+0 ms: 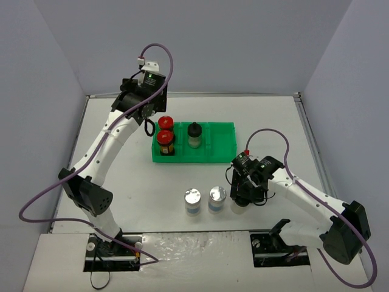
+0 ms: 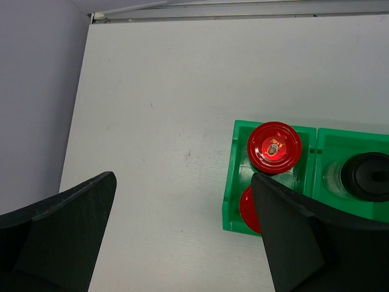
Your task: Organize the condiment bottles
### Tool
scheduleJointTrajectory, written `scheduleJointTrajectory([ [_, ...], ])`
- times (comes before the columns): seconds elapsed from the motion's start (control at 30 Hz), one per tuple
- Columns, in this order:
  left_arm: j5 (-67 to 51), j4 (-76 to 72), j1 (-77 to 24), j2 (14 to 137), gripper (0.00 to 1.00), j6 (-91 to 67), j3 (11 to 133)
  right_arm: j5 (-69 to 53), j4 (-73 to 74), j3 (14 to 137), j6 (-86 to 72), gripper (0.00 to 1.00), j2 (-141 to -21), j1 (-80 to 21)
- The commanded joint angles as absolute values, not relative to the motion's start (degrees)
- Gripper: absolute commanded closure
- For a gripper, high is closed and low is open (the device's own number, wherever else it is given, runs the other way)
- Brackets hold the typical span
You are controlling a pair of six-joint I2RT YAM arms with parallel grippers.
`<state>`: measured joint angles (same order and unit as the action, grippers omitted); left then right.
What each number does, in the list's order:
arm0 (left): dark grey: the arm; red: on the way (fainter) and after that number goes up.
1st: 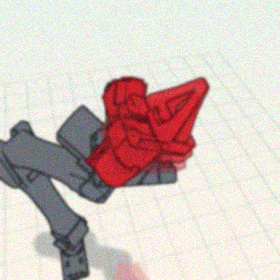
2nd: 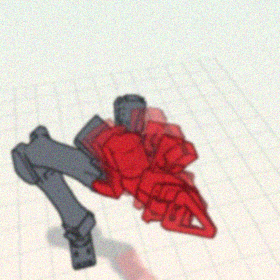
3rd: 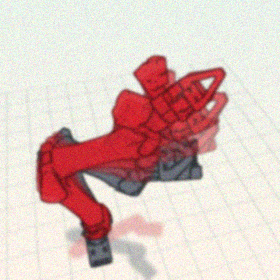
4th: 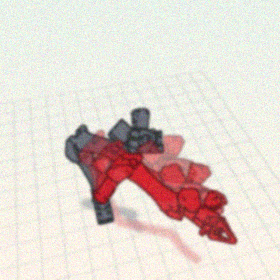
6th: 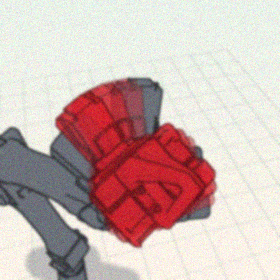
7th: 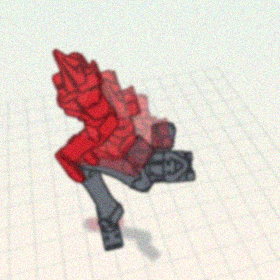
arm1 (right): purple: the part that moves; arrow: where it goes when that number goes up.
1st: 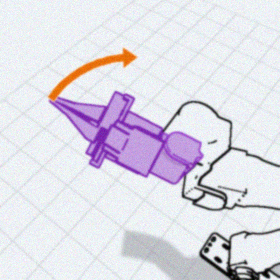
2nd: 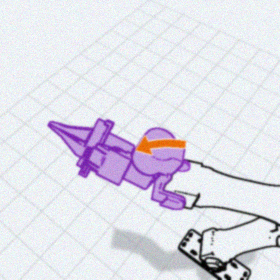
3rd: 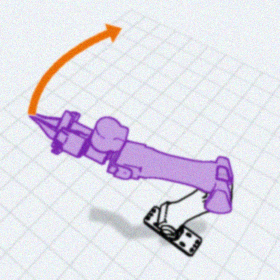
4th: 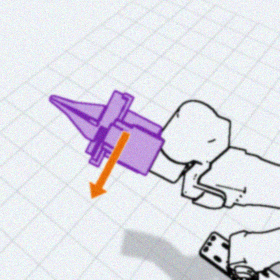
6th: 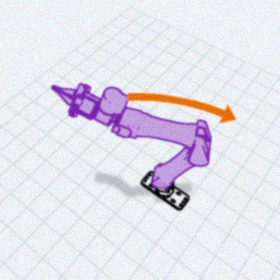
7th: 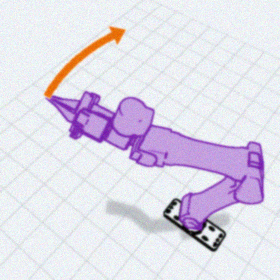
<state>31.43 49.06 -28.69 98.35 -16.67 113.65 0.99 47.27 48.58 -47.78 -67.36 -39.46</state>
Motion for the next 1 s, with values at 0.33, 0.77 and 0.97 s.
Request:
scheduleJointTrajectory([
  [0.33,31.5,48.2,-27.6,94.1,0.09,-16.7,115.6,20.7,48.8,77.0,-45.4,1.0,-80.1,-39.6],
  [0.77,32.9,48.9,-26.4,93.8,0.09,-17.6,115.7,16.2,39.3,95.2,-37.5,1.0,-97.8,-38.1],
  [0.97,31.4,48.9,-23.8,93.3,0.09,-19.1,114.9,14.5,39.2,102.9,-35.9,1.0,-103.0,-38.1],
])
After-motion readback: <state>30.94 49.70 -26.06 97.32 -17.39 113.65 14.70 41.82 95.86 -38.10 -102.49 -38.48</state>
